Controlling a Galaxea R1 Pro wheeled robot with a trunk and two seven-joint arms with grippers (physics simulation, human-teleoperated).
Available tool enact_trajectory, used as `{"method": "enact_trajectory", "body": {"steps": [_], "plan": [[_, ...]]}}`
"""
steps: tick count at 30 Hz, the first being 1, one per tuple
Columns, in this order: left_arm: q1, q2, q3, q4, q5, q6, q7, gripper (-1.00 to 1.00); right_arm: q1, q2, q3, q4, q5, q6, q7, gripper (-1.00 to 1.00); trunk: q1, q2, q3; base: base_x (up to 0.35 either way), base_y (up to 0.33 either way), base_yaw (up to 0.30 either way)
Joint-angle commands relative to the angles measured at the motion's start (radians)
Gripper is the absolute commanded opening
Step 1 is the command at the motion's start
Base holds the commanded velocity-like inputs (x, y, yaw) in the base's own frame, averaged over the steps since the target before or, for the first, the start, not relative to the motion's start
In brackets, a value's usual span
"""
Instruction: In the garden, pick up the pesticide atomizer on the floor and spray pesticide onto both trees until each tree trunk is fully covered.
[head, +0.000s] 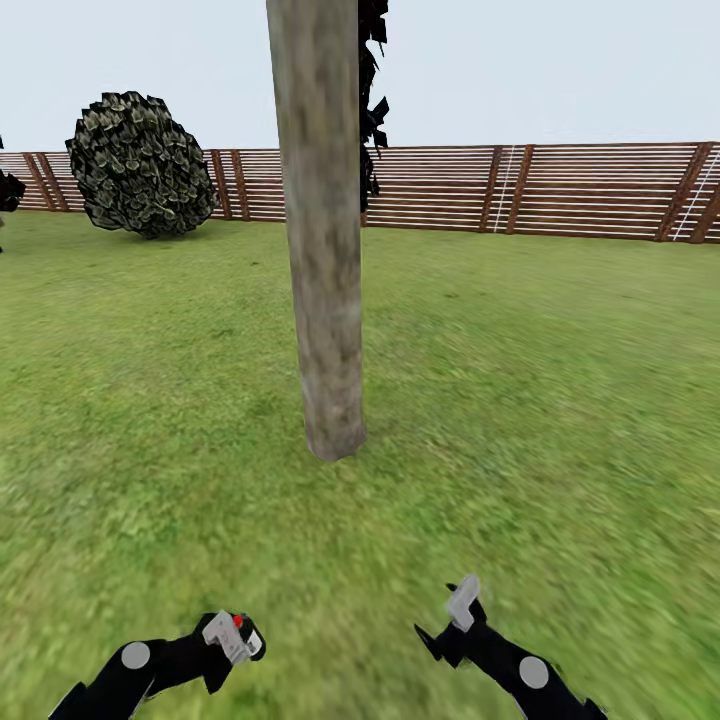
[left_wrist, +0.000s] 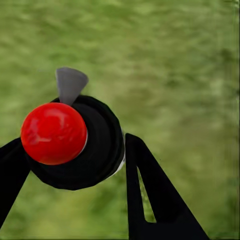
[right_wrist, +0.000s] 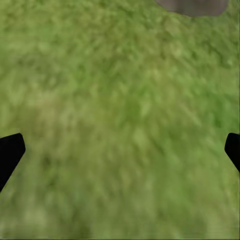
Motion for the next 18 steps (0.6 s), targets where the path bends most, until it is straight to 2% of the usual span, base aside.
{"method": "enact_trajectory", "body": {"steps": [1, 4, 5, 8, 10, 11, 13, 18], "plan": [[-0.006, -0.001, 0.000, -0.001, -0.002, 0.005, -0.016, -1.00, -0.002, 0.008, 0.006, -0.008, 0.004, 0.001, 0.003, 1.00, 0.000, 0.000, 0.000, 0.000, 0.000, 0.000], [-0.012, -0.002, -0.001, -0.001, -0.003, 0.026, -0.038, -1.00, -0.003, 0.025, 0.010, -0.012, 0.010, 0.001, 0.026, 1.00, 0.000, 0.000, 0.000, 0.000, 0.000, 0.000], [-0.016, -0.003, -0.001, -0.003, -0.005, 0.035, -0.049, -1.00, -0.004, 0.033, 0.012, -0.013, 0.018, 0.001, 0.053, 1.00, 0.000, 0.000, 0.000, 0.000, 0.000, 0.000], [-0.023, -0.020, -0.010, -0.012, -0.039, 0.055, -0.092, -1.00, -0.007, 0.054, 0.020, -0.017, 0.086, 0.002, 0.189, 1.00, 0.000, 0.000, 0.000, 0.000, 0.000, 0.000], [-0.025, -0.037, -0.017, -0.013, -0.069, 0.059, -0.103, -1.00, -0.023, 0.063, 0.022, -0.018, 0.125, 0.003, 0.237, 1.00, 0.000, 0.000, 0.000, 0.000, 0.000, 0.000], [-0.026, -0.073, -0.022, -0.015, -0.140, 0.062, -0.109, -1.00, -0.056, 0.072, 0.024, -0.017, 0.158, 0.004, 0.269, 1.00, 0.000, 0.000, 0.000, 0.000, 0.000, 0.000], [-0.025, -0.089, -0.023, -0.014, -0.167, 0.063, -0.110, -1.00, -0.062, 0.085, 0.025, -0.018, 0.162, 0.005, 0.271, 1.00, 0.000, 0.000, 0.000, 0.000, 0.000, 0.000], [-0.027, -0.110, -0.025, -0.014, -0.196, 0.063, -0.110, -1.00, -0.076, 0.095, 0.025, -0.017, 0.167, 0.030, 0.277, 1.00, 0.000, 0.000, 0.000, 0.000, 0.000, 0.000]]}}
